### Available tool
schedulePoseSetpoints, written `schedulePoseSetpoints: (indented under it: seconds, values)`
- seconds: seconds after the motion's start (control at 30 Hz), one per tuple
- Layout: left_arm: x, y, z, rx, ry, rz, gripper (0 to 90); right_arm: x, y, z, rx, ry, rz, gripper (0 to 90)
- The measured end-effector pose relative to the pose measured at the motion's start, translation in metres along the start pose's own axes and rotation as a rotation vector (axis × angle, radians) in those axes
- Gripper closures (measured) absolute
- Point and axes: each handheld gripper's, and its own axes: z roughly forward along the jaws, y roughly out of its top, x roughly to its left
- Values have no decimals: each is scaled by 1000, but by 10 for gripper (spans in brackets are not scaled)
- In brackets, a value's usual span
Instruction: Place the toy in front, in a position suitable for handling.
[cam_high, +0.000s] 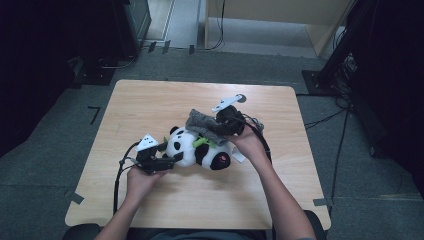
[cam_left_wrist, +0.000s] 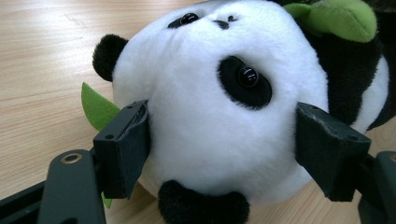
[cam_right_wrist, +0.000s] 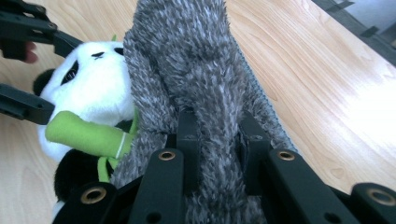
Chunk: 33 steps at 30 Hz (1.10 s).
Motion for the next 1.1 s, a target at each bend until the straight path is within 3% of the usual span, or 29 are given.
schedulePoseSetpoints:
  seconds: [0.2, 0.3, 0.47, 0.6, 0.83, 0.97, 1.1]
  values:
    - [0, 0, 0, 3, -3, 2, 234, -13, -5, -8, -37, -32, 39, 764]
    - [1, 0, 0, 8, -4, 7, 233, -12, -3, -15, -67, -12, 51, 768]
    - [1, 1, 0, 12, -6, 6, 231, 1, 4, -27, -109, 17, 27, 769]
    - [1, 2, 0, 14, -7, 0, 231, 20, 11, -32, -123, 53, -14, 769]
    - [2, 3, 0, 24, -12, -5, 231, 53, 17, -24, -89, 100, -94, 767]
    - [2, 4, 0, 33, -15, -6, 231, 59, 13, -10, -33, 118, -103, 766]
    - [2, 5, 1, 33, -16, -5, 231, 54, 6, 0, -8, 143, -83, 759]
